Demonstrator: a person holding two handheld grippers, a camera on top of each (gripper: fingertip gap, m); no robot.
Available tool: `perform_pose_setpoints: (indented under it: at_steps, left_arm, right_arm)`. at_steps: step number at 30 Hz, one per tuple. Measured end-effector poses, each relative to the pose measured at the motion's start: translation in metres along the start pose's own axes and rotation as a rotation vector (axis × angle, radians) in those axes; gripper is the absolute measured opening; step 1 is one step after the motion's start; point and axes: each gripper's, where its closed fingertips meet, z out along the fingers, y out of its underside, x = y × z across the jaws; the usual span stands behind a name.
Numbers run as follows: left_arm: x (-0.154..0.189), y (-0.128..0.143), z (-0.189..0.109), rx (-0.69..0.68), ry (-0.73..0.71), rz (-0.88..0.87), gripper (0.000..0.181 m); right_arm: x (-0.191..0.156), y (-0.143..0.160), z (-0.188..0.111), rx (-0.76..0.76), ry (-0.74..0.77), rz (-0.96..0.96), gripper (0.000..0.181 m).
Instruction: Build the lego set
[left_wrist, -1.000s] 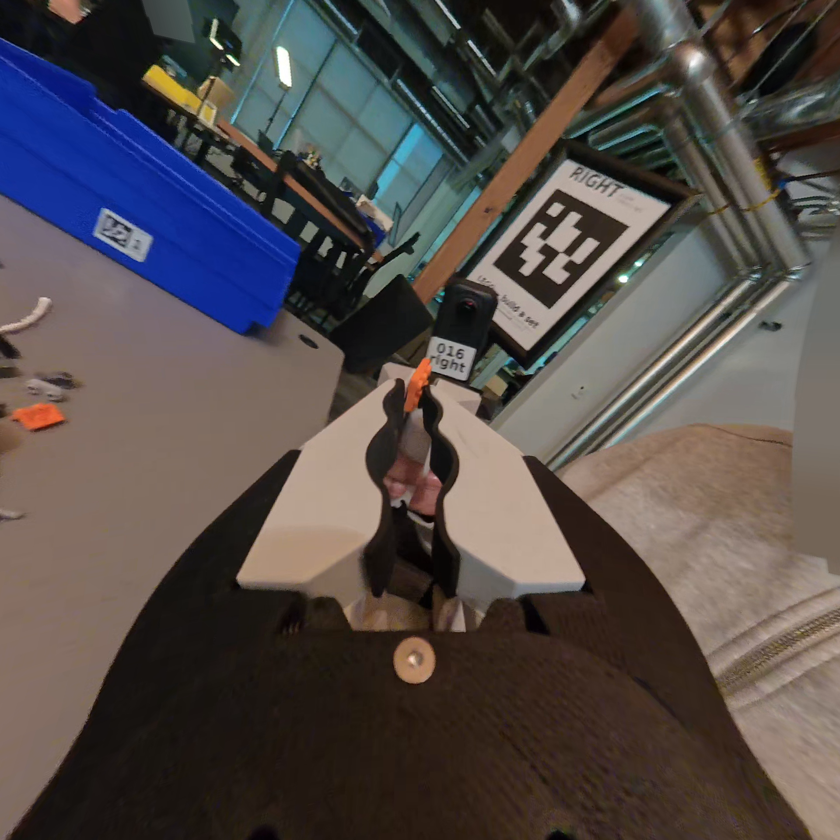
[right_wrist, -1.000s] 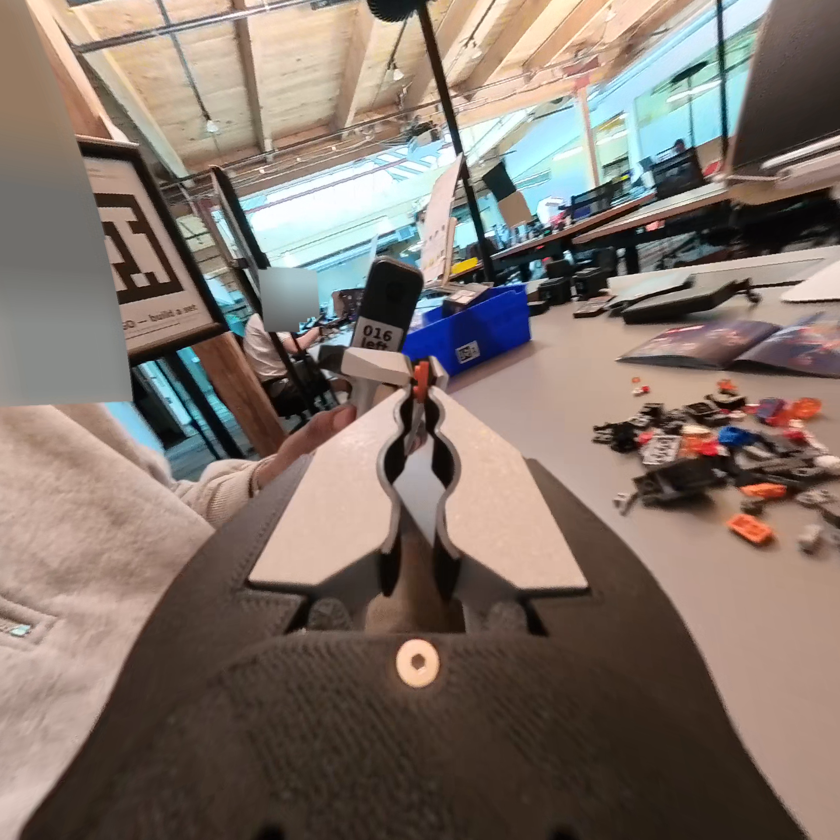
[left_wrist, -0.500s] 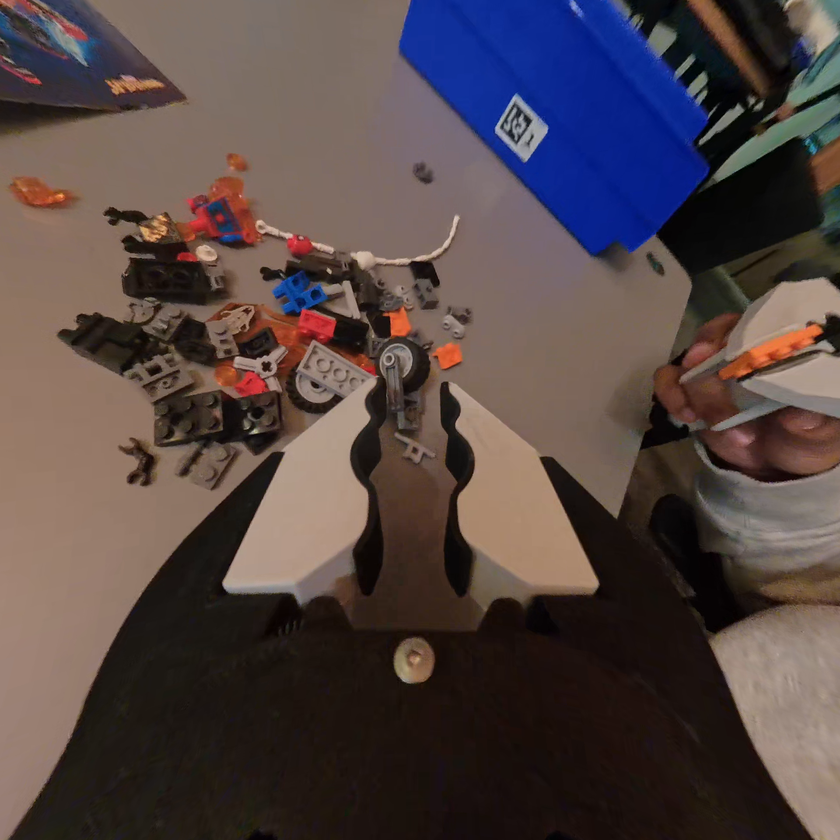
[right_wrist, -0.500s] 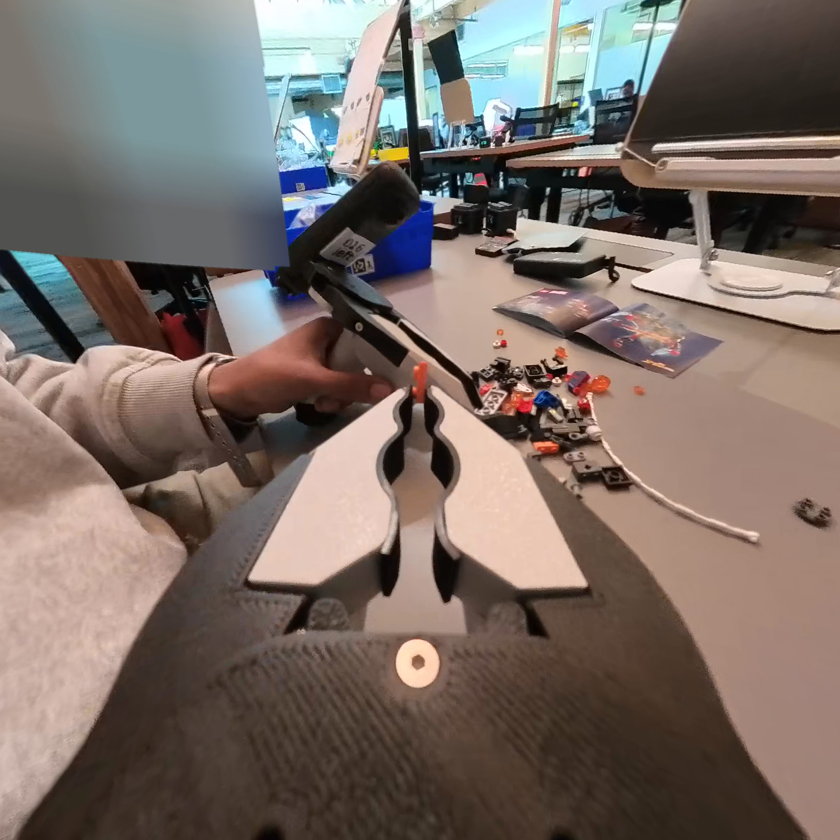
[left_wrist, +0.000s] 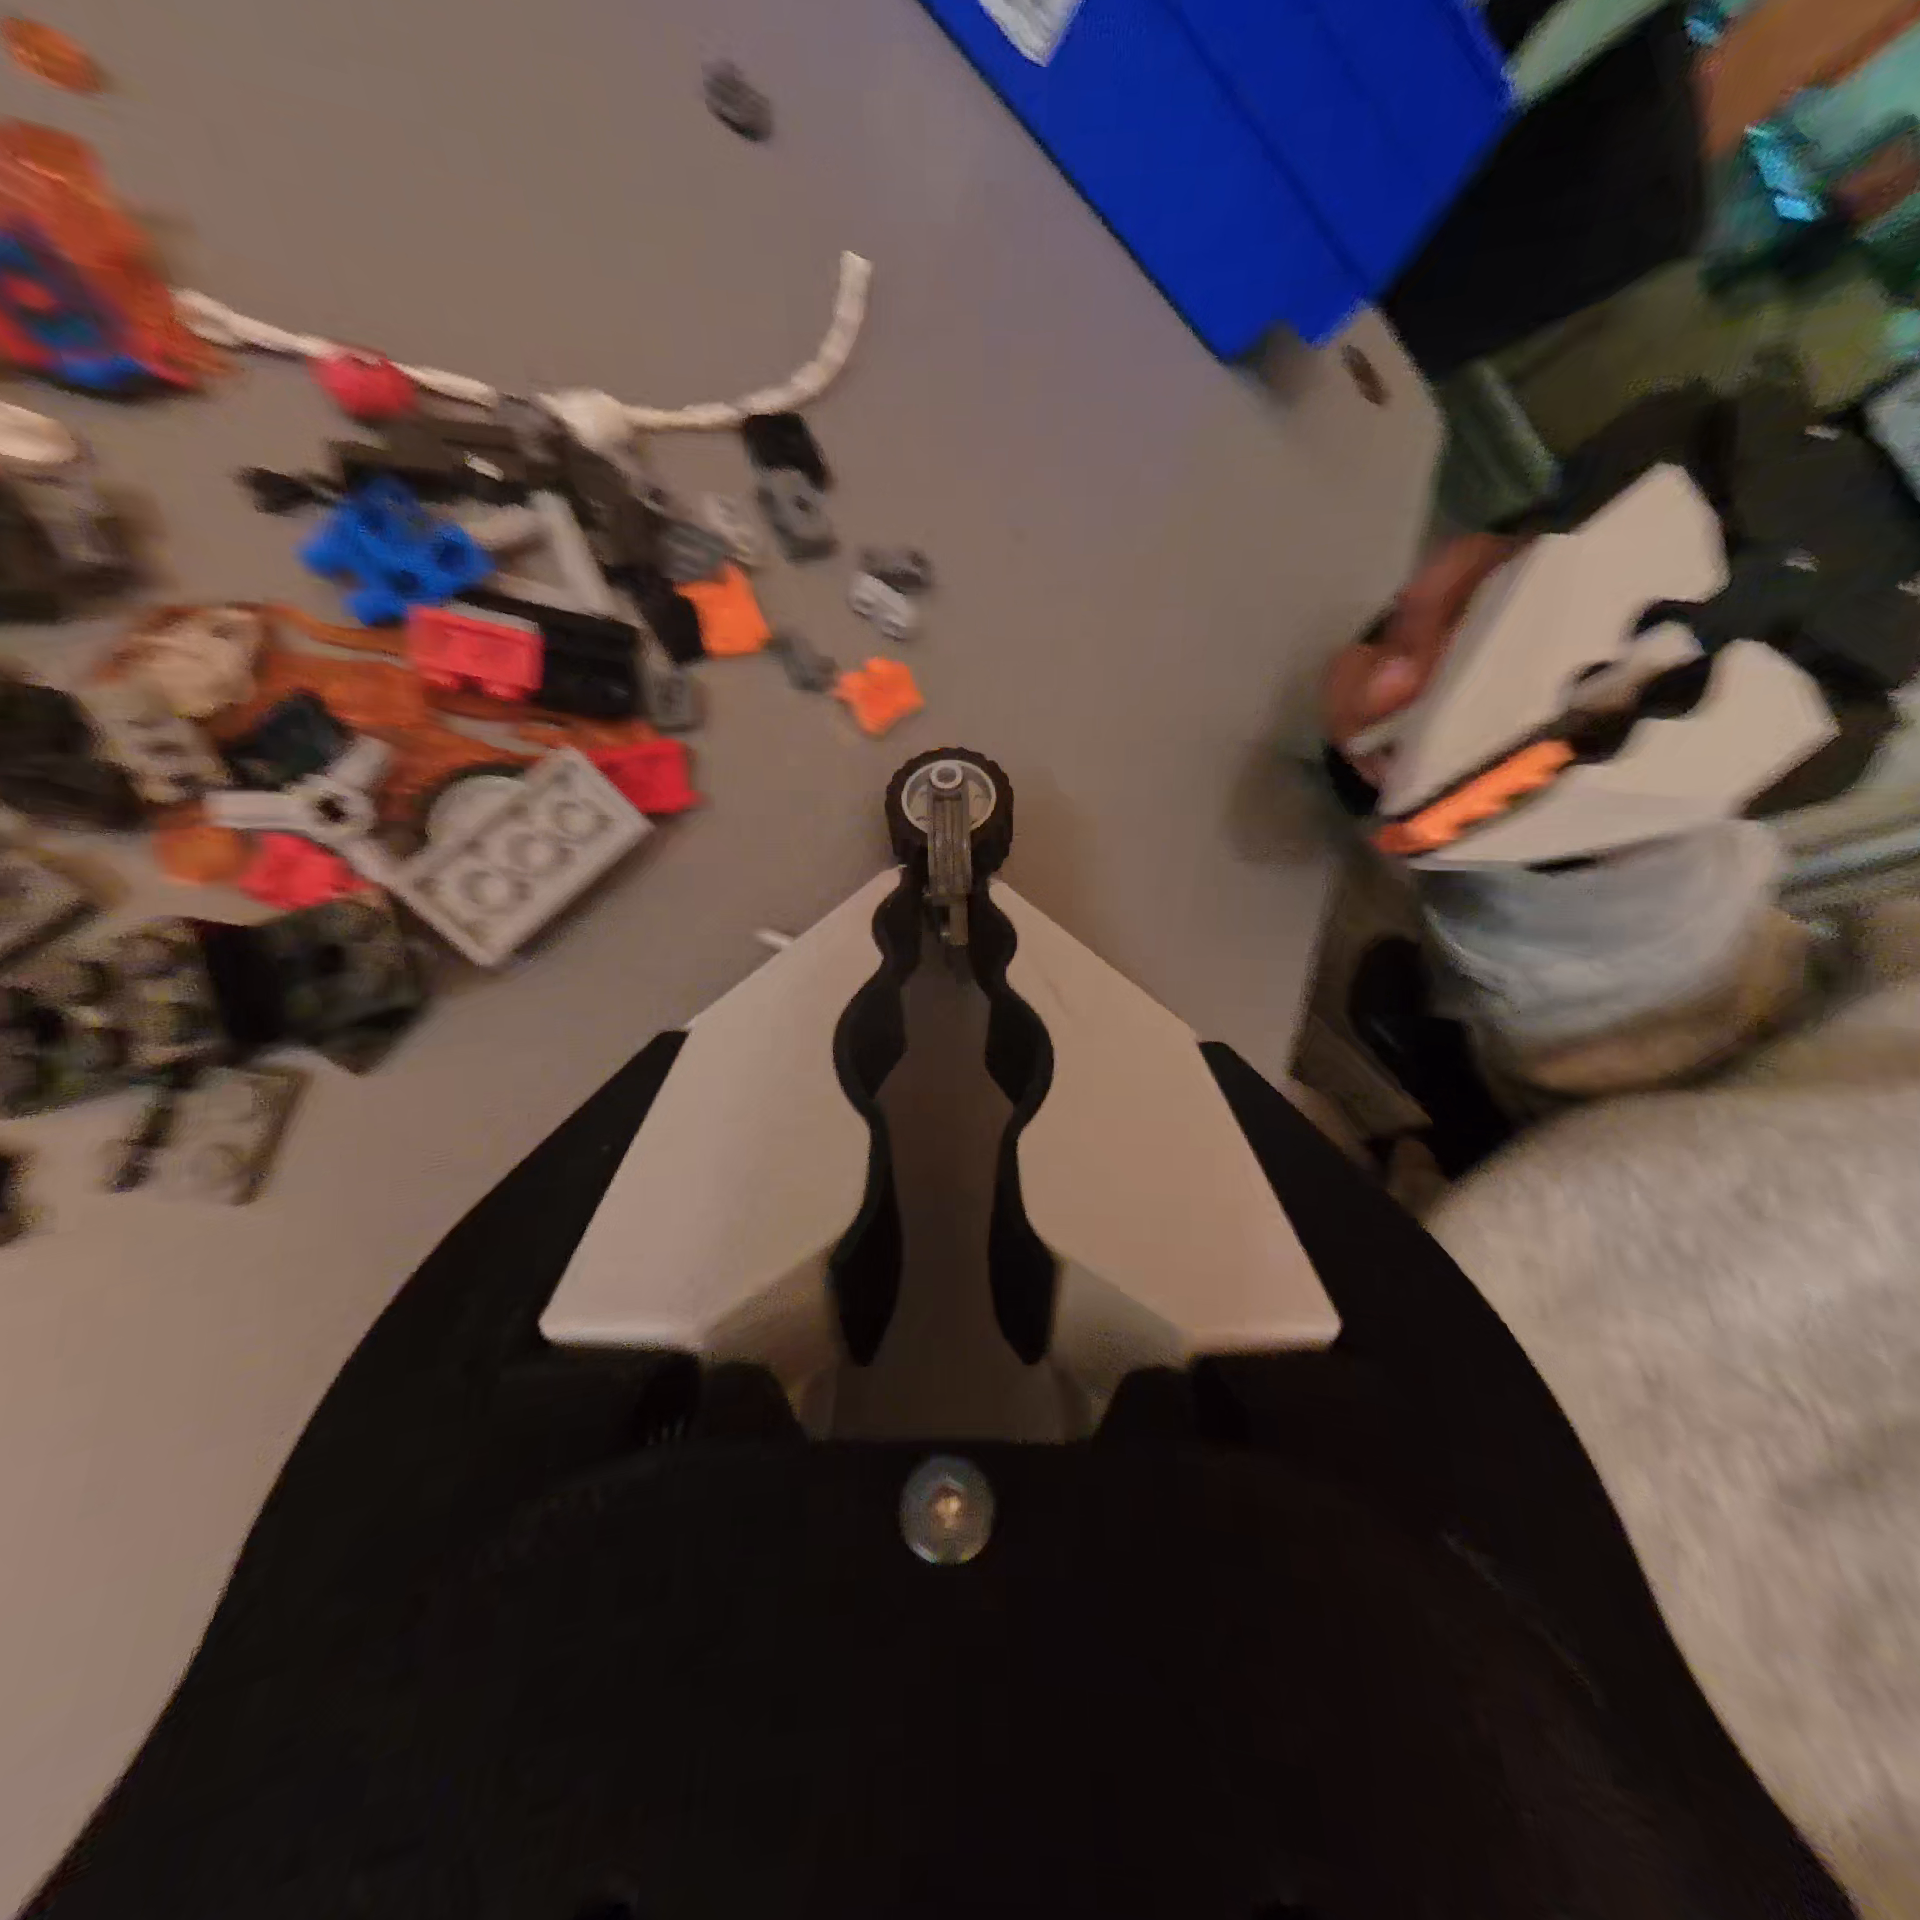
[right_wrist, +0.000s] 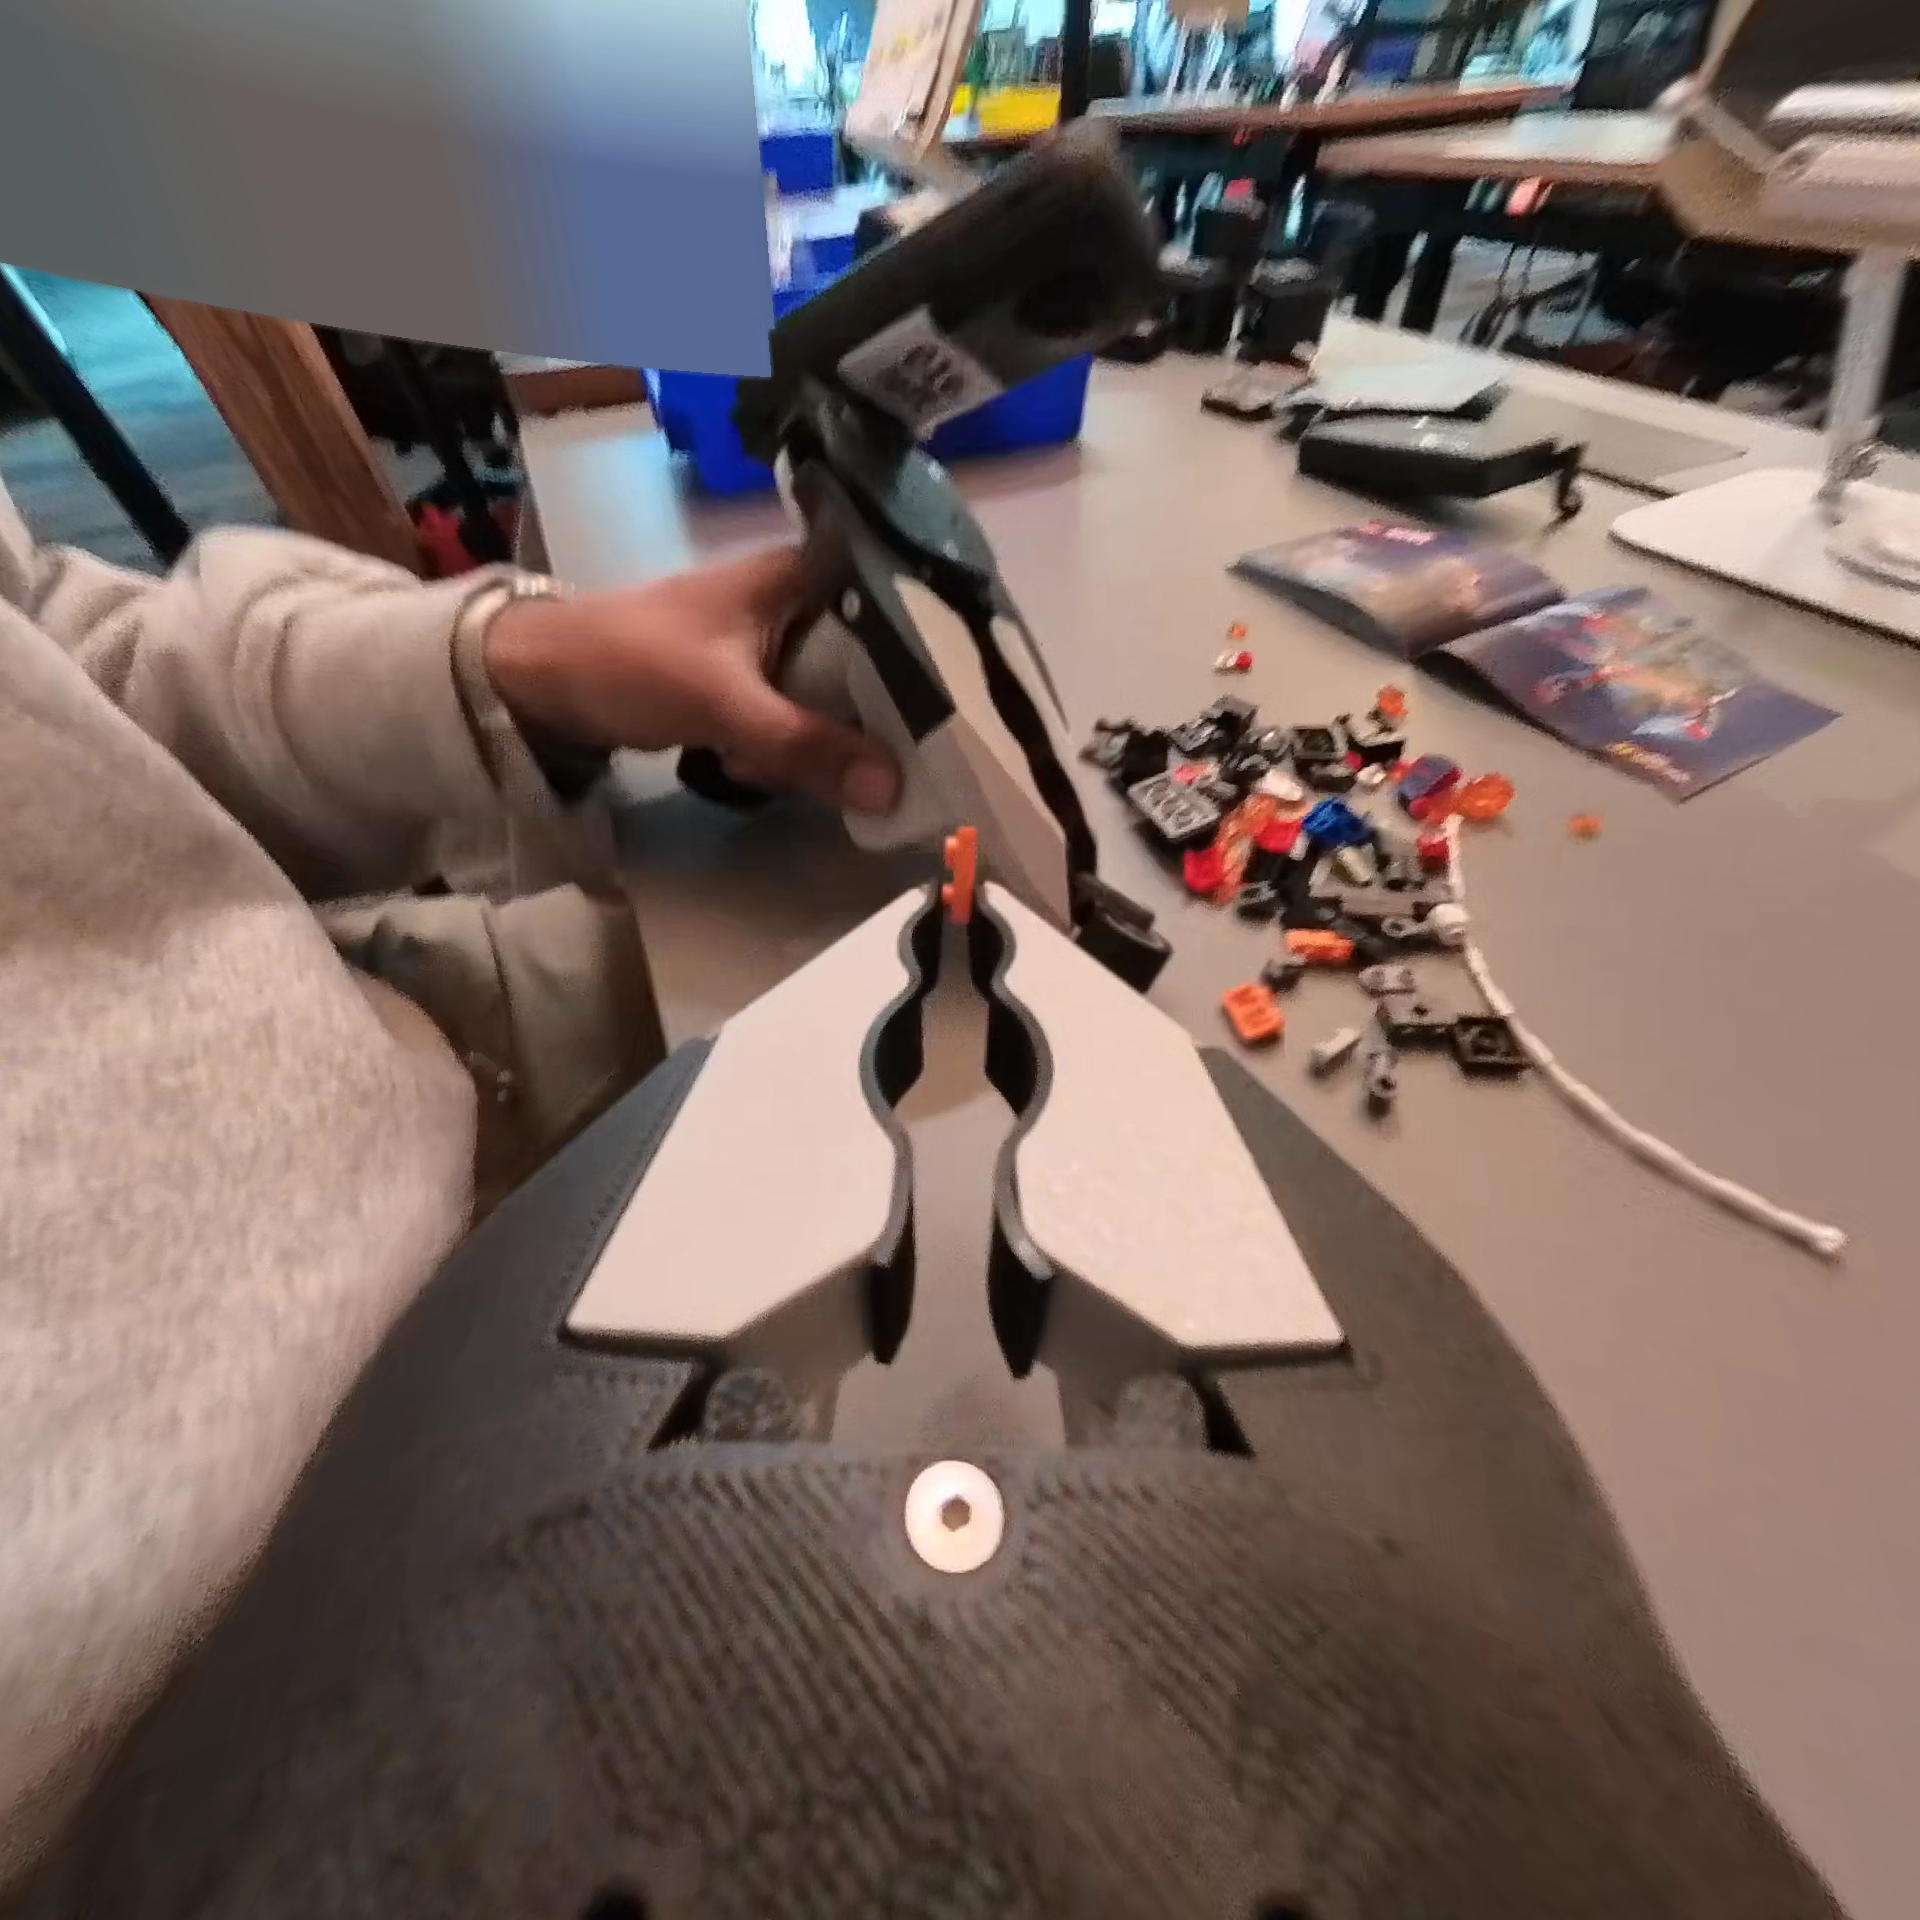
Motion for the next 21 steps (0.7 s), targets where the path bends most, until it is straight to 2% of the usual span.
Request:
perform_pose_setpoints:
  at_steps: [1, 5, 8, 14, 19, 21]
  left_arm:
    - [0.009, 0.005, -0.003, -0.018, 0.055, -0.015, 0.008]
    - [0.037, 0.036, -0.015, -0.140, 0.252, -0.100, 0.007]
    - [0.033, 0.052, -0.016, -0.214, 0.232, -0.112, 0.008]
    - [0.039, 0.045, -0.012, -0.170, 0.263, -0.113, 0.019]
    - [0.042, 0.045, -0.005, -0.142, 0.275, -0.088, 0.016]
    - [0.043, 0.044, -0.006, -0.123, 0.281, -0.082, 0.010]
  right_arm:
    - [-0.005, 0.007, 0.000, -0.043, -0.003, -0.006, 0.003]
    - [-0.029, 0.046, -0.001, -0.258, -0.039, 0.016, 0.003]
    - [-0.035, 0.064, -0.002, -0.334, -0.040, 0.068, 0.003]
    - [-0.028, 0.072, 0.001, -0.348, 0.034, 0.108, 0.003]
    - [-0.023, 0.073, 0.002, -0.358, 0.084, 0.087, 0.004]
    - [-0.022, 0.072, 0.003, -0.352, 0.096, 0.080, 0.011]
